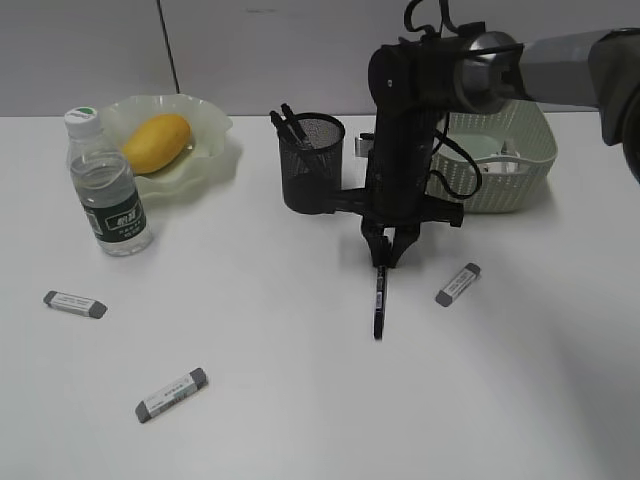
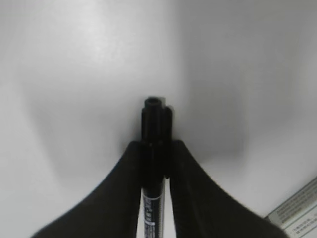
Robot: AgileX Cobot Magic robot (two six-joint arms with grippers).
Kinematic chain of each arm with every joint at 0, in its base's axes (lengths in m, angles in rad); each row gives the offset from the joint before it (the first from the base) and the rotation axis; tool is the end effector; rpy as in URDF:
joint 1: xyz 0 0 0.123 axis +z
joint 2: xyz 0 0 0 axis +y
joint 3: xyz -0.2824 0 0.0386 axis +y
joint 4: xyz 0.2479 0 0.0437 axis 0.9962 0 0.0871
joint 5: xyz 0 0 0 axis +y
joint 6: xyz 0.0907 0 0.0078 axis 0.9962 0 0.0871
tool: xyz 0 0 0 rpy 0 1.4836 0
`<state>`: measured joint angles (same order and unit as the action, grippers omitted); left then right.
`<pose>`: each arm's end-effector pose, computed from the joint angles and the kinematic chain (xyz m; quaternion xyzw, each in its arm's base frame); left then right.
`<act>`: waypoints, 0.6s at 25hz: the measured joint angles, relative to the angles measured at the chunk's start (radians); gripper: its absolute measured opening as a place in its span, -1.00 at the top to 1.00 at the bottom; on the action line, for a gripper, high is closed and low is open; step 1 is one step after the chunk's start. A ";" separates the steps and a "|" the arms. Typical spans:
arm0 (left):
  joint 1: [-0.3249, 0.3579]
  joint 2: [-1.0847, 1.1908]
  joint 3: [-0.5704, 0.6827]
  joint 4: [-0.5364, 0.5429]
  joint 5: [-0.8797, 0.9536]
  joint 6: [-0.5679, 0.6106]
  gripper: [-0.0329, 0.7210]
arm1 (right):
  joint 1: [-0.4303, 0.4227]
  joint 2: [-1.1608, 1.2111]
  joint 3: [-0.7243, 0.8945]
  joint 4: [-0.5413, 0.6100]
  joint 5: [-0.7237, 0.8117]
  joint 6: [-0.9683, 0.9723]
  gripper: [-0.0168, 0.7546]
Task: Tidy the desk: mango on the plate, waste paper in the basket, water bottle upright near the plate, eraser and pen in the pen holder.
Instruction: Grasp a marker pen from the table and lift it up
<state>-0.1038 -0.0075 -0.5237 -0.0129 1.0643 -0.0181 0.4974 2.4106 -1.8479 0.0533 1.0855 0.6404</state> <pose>-0.0091 -0.0001 0.2834 0.0366 0.8451 -0.0389 0.5319 0.4108 0.2279 0.0966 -0.0837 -0.9962 -0.0225 0.0086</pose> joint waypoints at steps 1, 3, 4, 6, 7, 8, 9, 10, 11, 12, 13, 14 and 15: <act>0.000 0.000 0.000 0.000 0.000 0.000 -0.31 | 0.000 0.000 0.000 0.002 0.000 -0.020 0.57; 0.000 0.000 0.000 0.000 0.000 0.000 -0.31 | 0.000 0.000 0.000 0.012 0.002 -0.066 0.57; 0.000 0.000 0.000 0.000 0.000 0.000 -0.31 | 0.001 0.000 0.000 0.017 0.004 -0.092 0.57; 0.000 0.000 0.000 0.000 0.000 0.000 -0.31 | 0.008 -0.002 0.000 0.022 0.012 -0.136 0.57; 0.000 0.000 0.000 0.000 0.000 0.000 -0.31 | 0.014 -0.005 0.001 0.022 0.019 -0.156 0.57; 0.000 0.000 0.000 0.000 0.000 0.000 -0.30 | 0.025 -0.009 0.002 0.022 0.014 -0.174 0.57; 0.000 0.000 0.000 0.000 0.000 0.000 -0.30 | 0.038 -0.017 0.002 0.020 0.018 -0.185 0.57; 0.000 0.000 0.000 0.000 0.000 0.000 -0.30 | 0.050 -0.027 0.002 0.015 0.031 -0.194 0.57; 0.000 0.000 0.000 0.000 0.000 0.000 -0.30 | 0.066 -0.036 0.002 0.010 0.031 -0.201 0.57; 0.000 0.000 0.000 0.000 0.000 0.000 -0.30 | 0.083 -0.046 0.002 0.003 0.031 -0.207 0.57; 0.000 0.000 0.000 0.000 0.000 0.000 -0.30 | 0.100 -0.052 0.002 -0.003 0.030 -0.215 0.57; 0.000 0.000 0.000 -0.001 0.000 0.000 -0.30 | 0.113 -0.058 0.002 -0.007 0.029 -0.220 0.57; 0.000 0.000 0.000 -0.001 0.000 0.000 -0.30 | 0.127 -0.061 0.002 -0.012 0.029 -0.223 0.57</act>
<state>-0.1038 -0.0075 -0.5237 -0.0137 1.0643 -0.0181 0.6248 2.3498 -1.8463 0.0412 1.1142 0.4175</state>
